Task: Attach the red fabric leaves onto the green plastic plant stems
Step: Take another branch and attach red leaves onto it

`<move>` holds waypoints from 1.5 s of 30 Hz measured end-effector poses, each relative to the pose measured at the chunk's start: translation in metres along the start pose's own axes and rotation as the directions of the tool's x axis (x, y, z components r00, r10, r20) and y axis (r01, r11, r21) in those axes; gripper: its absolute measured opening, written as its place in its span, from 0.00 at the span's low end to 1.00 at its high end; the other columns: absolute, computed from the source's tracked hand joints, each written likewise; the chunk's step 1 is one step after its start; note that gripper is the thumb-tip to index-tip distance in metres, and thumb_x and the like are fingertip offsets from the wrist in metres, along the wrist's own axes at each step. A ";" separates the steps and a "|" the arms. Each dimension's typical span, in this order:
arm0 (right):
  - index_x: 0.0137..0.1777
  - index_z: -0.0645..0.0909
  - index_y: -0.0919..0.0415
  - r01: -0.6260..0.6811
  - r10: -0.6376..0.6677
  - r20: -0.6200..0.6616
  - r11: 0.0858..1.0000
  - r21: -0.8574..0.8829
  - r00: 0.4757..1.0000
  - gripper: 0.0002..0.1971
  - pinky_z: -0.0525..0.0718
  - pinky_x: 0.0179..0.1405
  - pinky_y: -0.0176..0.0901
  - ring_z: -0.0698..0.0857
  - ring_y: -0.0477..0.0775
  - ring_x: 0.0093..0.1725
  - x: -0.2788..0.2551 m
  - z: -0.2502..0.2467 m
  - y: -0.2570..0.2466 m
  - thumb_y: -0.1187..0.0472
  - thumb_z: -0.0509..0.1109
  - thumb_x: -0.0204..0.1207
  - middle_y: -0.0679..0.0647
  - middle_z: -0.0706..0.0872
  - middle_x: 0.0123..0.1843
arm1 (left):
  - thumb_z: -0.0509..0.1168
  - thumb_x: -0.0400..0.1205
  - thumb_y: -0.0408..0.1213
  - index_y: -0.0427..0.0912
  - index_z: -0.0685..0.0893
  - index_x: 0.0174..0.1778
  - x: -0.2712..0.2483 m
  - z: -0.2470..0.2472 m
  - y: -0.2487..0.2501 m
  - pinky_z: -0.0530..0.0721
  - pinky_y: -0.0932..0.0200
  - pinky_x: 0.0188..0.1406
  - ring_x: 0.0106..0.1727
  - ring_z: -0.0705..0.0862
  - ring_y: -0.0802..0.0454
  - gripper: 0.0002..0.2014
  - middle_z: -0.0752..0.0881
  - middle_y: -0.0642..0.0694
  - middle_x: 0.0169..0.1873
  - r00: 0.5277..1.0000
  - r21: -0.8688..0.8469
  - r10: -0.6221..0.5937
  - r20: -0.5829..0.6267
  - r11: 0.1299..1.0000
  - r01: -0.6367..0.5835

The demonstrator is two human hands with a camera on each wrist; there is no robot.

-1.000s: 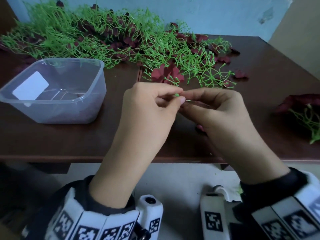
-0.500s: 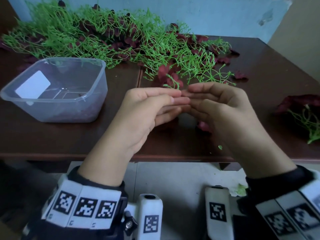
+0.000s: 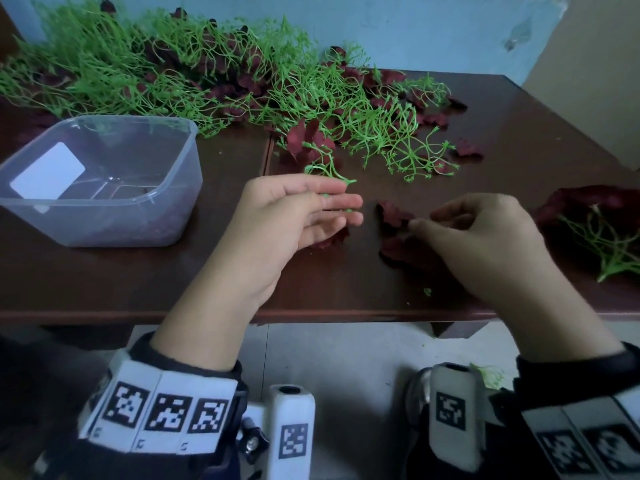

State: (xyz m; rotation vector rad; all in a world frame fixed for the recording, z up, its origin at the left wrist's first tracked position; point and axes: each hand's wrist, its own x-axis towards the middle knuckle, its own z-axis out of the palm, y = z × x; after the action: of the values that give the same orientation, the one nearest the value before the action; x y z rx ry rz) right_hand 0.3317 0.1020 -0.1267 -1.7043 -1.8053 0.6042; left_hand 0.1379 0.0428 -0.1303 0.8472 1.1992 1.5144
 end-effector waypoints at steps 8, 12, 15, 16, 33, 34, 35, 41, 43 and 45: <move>0.43 0.86 0.53 0.068 -0.068 0.062 0.998 0.003 0.996 0.10 0.72 0.24 0.23 0.82 0.30 0.30 -0.001 0.002 0.004 0.56 0.85 0.66 0.43 0.87 0.33 | 0.57 0.86 0.19 0.24 0.84 0.58 0.005 0.000 -0.002 0.91 0.60 0.51 0.51 0.94 0.39 0.11 0.93 0.30 0.47 0.997 -0.079 0.044 -0.071 0.996 -0.049; 0.43 0.88 0.54 0.115 -0.115 0.067 0.993 0.000 0.991 0.06 0.71 0.23 0.18 0.81 0.31 0.27 -0.001 0.004 0.007 0.60 0.82 0.70 0.42 0.85 0.31 | 0.56 0.85 0.19 0.26 0.84 0.55 0.009 -0.003 -0.001 0.89 0.62 0.46 0.46 0.94 0.41 0.11 0.93 0.32 0.44 0.991 -0.108 0.095 -0.093 0.989 -0.105; 0.45 0.88 0.51 0.148 -0.148 0.070 0.989 0.002 0.987 0.03 0.74 0.26 0.19 0.82 0.35 0.33 -0.001 0.005 0.006 0.61 0.77 0.76 0.42 0.87 0.35 | 0.56 0.85 0.19 0.29 0.85 0.53 0.011 -0.005 -0.002 0.87 0.63 0.44 0.44 0.93 0.44 0.12 0.92 0.34 0.42 0.985 -0.119 0.131 -0.115 0.982 -0.145; 0.47 0.88 0.51 0.162 -0.163 0.084 0.987 0.012 0.983 0.04 0.74 0.27 0.20 0.84 0.37 0.35 -0.001 0.005 0.005 0.61 0.74 0.78 0.43 0.88 0.37 | 0.56 0.86 0.19 0.29 0.85 0.53 0.012 -0.006 -0.002 0.87 0.63 0.44 0.43 0.93 0.44 0.12 0.92 0.34 0.42 0.983 -0.121 0.140 -0.119 0.981 -0.154; 0.44 0.85 0.68 -0.097 -0.133 0.272 0.717 0.691 0.953 0.09 0.90 0.44 0.49 0.94 0.64 0.44 -0.011 0.009 -0.013 0.68 0.82 0.67 0.66 0.92 0.40 | 0.82 0.75 0.43 0.46 0.84 0.69 0.003 0.005 -0.009 0.88 0.57 0.57 0.51 0.93 0.56 0.26 0.94 0.54 0.47 0.985 0.367 0.159 0.074 0.914 -0.175; 0.45 0.84 0.68 -0.093 -0.130 0.255 0.701 0.707 0.958 0.11 0.91 0.43 0.49 0.94 0.64 0.44 -0.012 0.009 -0.014 0.67 0.82 0.66 0.66 0.92 0.40 | 0.83 0.73 0.41 0.46 0.85 0.64 0.003 0.005 -0.010 0.89 0.56 0.53 0.46 0.94 0.54 0.24 0.94 0.52 0.44 0.985 0.366 0.162 0.066 0.914 -0.174; 0.45 0.83 0.68 -0.096 -0.123 0.242 0.679 0.728 0.962 0.12 0.91 0.42 0.47 0.94 0.63 0.43 -0.012 0.009 -0.016 0.67 0.82 0.66 0.67 0.92 0.40 | 0.83 0.72 0.38 0.44 0.86 0.60 0.003 0.005 -0.011 0.89 0.57 0.47 0.41 0.93 0.52 0.22 0.94 0.49 0.41 0.985 0.356 0.163 0.052 0.919 -0.171; 0.46 0.83 0.70 -0.139 -0.102 0.229 0.539 0.831 0.968 0.11 0.89 0.36 0.39 0.92 0.59 0.39 -0.012 0.011 -0.021 0.72 0.80 0.65 0.63 0.91 0.36 | 0.84 0.68 0.32 0.39 0.90 0.48 0.005 0.005 -0.015 0.87 0.64 0.36 0.33 0.90 0.54 0.15 0.93 0.44 0.32 0.986 0.241 0.165 -0.035 0.959 -0.151; 0.47 0.84 0.69 -0.138 -0.113 0.244 0.570 0.810 0.963 0.09 0.89 0.36 0.40 0.92 0.59 0.40 -0.013 0.011 -0.021 0.73 0.79 0.68 0.63 0.91 0.37 | 0.84 0.69 0.30 0.39 0.91 0.43 0.004 0.004 -0.016 0.87 0.64 0.37 0.35 0.92 0.55 0.11 0.93 0.44 0.32 0.983 0.232 0.176 -0.042 0.959 -0.162; 0.48 0.86 0.70 -0.127 -0.122 0.250 0.607 0.784 0.961 0.08 0.89 0.36 0.40 0.93 0.59 0.41 -0.014 0.010 -0.021 0.73 0.79 0.70 0.63 0.93 0.39 | 0.83 0.69 0.29 0.38 0.93 0.43 0.004 0.005 -0.017 0.88 0.64 0.38 0.36 0.92 0.54 0.10 0.93 0.43 0.32 0.982 0.247 0.187 -0.027 0.953 -0.174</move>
State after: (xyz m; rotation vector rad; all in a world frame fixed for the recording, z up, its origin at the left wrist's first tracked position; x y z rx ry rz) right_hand 0.3095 0.0871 -0.1213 -1.0080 -1.3343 1.4634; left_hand 0.1458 0.0481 -0.1454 1.1141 1.3960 1.5611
